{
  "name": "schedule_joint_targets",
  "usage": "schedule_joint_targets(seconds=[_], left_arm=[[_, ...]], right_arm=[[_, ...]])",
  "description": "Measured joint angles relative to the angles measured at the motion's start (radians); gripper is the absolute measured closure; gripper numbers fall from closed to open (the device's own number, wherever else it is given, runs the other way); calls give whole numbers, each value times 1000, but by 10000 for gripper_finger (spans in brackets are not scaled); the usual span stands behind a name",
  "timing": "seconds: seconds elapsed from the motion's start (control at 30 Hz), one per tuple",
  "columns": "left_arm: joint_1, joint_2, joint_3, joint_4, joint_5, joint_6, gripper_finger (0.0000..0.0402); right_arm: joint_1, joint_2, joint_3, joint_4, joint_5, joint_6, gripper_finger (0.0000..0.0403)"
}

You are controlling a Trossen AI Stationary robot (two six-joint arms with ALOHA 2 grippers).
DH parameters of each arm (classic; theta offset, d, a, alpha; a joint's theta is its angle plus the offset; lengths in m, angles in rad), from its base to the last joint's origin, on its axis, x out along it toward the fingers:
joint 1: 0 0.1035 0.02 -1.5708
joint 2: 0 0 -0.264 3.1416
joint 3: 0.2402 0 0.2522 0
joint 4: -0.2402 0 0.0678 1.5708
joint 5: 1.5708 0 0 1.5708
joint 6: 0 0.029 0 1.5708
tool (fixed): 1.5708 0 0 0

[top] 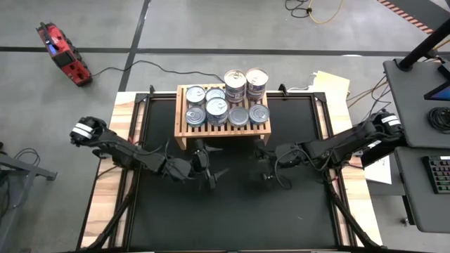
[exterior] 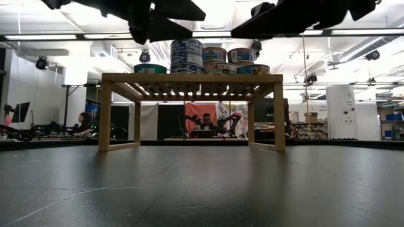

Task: Stack canned seafood by type on shelf
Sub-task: Return to Home Position

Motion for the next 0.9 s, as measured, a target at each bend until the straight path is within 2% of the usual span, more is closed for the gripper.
schedule_joint_targets(seconds=[0.23, 0.6, 0.9], left_arm=[[74, -28, 0, 5, 150, 56, 55], [157, -72, 0, 2, 306, 129, 55], [162, -133, -2, -53, 336, 145, 55]], right_arm=[[-29, -42, 2, -10, 3, -13, 211], [-30, -102, -19, -25, 3, 4, 213], [-30, -113, -21, -46, 3, 40, 216]])
